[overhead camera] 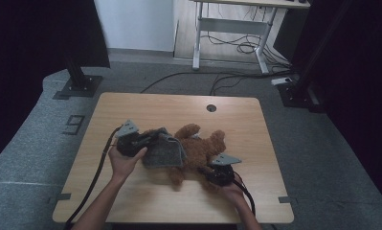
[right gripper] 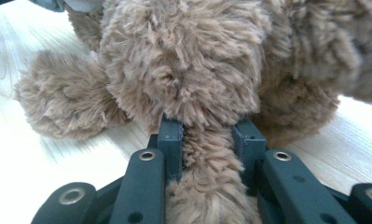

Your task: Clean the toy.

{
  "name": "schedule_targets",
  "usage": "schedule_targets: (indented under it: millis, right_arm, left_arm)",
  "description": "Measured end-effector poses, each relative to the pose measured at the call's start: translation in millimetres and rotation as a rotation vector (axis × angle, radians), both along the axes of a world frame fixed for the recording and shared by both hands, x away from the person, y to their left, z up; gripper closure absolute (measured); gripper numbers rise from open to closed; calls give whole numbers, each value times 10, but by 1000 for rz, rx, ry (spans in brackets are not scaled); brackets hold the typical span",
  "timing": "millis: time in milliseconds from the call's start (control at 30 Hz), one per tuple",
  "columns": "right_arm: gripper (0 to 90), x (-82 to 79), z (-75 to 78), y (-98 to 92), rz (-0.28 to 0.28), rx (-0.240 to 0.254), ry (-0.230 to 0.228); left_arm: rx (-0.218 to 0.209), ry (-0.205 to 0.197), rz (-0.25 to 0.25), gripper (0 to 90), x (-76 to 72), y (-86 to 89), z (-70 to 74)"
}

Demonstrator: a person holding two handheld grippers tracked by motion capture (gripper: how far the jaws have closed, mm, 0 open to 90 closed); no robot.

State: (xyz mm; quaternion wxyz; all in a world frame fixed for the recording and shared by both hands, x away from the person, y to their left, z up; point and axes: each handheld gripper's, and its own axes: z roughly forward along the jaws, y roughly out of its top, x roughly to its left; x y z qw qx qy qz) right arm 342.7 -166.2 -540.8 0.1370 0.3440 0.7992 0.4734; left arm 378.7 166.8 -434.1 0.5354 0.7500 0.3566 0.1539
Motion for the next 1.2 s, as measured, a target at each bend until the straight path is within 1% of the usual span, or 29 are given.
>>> schedule_targets:
  millis: [67, 100, 167, 200, 267, 300, 367, 433, 500, 567, 600, 633, 667, 700, 733, 767, 800, 833, 867, 933, 967, 1033, 1100, 1133, 1200]
  right_arm:
    - [699, 0, -1, -7, -2, 3, 2]
    - [700, -1, -1, -5, 0, 3, 2]
    - [699, -3, -1, -2, 2, 1, -1]
    - [699, -3, -1, -1, 3, 2, -2]
    - [699, -3, -3, -3, 5, 6, -2]
    - [699, -2, -3, -4, 6, 7, -1]
    - [699, -4, -2, -3, 5, 6, -1]
    - [699, -3, -3, -3, 5, 6, -1]
    - [699, -3, -4, -2, 4, 7, -1]
    - [699, -4, -4, -1, 4, 5, -1]
    - [699, -5, -4, 0, 3, 5, -1]
    - [699, -5, -5, 1, 2, 4, -1]
    - [699, -6, -5, 2, 2, 4, -1]
    - [699, -8, -4, 2, 1, 4, 0]
    - [700, -8, -4, 2, 1, 3, 0]
    - [699, -6, -5, 0, 3, 4, 0]
    - [699, -5, -5, -1, 3, 4, 1]
    - [699, -5, -5, -1, 3, 5, 2]
    - [699, -4, -5, -2, 1, 4, 2]
    - [699, -5, -6, -3, 0, 6, 4]
    - [699, -6, -5, -2, -2, 4, 4]
    - [699, -5, -6, -4, -2, 6, 6]
    - [699, -5, -6, -2, 2, 5, 3]
    - [699, -5, -7, 2, 5, 5, 1]
    - [699, -6, -6, -2, 6, 5, 2]
  left_arm:
    - [24, 14, 15, 855, 108, -73, -68]
    - [51, 27, 33, 854, 168, -90, -116]
    - [70, 70, 64, 853, 288, -53, -234]
    - [81, 75, 82, 852, 321, -14, -276]
    - [62, 99, 116, 850, 373, 115, -355]
    - [58, 104, 129, 849, 381, 166, -377]
    - [36, 128, 154, 849, 387, 312, -443]
    - [44, 147, 181, 849, 372, 443, -520]
    - [61, 179, 207, 851, 354, 572, -637]
    - [82, 209, 216, 852, 340, 641, -754]
    - [106, 234, 209, 852, 334, 662, -835]
    - [137, 256, 187, 851, 329, 670, -919]
    - [159, 264, 174, 850, 314, 676, -995]
    - [170, 271, 166, 850, 300, 689, -1047]
    - [162, 277, 163, 850, 283, 707, -1073]
    - [151, 275, 164, 851, 274, 719, -1065]
    - [136, 265, 168, 851, 259, 732, -1025]
    - [118, 237, 176, 853, 239, 742, -959]
    - [99, 202, 182, 855, 212, 743, -873]
    - [69, 122, 173, 858, 150, 708, -665]
    - [61, 82, 162, 858, 119, 671, -558]
    - [35, 26, 115, 859, 74, 561, -334]
    - [15, 5, 76, 859, 66, 441, -194]
    - [16, 0, 60, 859, 72, 381, -146]
    - [28, -14, 25, 859, 111, 183, -47]
